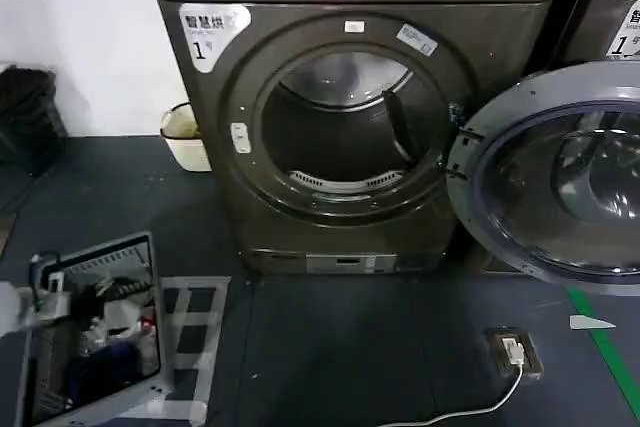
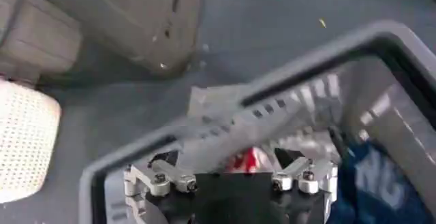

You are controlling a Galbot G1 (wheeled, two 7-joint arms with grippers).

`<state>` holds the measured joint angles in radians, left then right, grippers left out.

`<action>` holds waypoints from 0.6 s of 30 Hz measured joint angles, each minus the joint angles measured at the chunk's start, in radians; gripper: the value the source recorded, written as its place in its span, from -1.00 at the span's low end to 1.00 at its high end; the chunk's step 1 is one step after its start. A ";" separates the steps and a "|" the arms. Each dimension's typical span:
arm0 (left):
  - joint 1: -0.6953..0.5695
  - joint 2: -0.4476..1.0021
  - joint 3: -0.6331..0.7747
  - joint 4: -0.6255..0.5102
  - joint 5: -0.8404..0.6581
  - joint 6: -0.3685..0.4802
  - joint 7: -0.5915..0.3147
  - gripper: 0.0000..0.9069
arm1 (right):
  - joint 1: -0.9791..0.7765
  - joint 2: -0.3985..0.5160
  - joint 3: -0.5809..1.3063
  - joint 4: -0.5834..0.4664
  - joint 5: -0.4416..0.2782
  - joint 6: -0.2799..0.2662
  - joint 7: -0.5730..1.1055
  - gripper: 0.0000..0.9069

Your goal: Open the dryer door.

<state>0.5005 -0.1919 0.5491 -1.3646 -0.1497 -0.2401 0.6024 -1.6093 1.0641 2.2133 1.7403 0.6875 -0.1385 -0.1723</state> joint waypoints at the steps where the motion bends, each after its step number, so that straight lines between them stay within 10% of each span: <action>1: 0.011 0.007 -0.008 0.000 0.002 -0.003 0.004 1.00 | 0.002 0.000 -0.002 0.000 -0.001 0.000 0.000 1.00; 18: 0.085 0.089 -0.089 0.007 0.061 -0.036 0.042 1.00 | 0.012 -0.008 -0.014 -0.015 -0.003 -0.002 -0.004 1.00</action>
<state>0.5855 -0.1032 0.4606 -1.3572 -0.0887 -0.2765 0.6447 -1.5970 1.0559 2.1993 1.7248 0.6844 -0.1401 -0.1766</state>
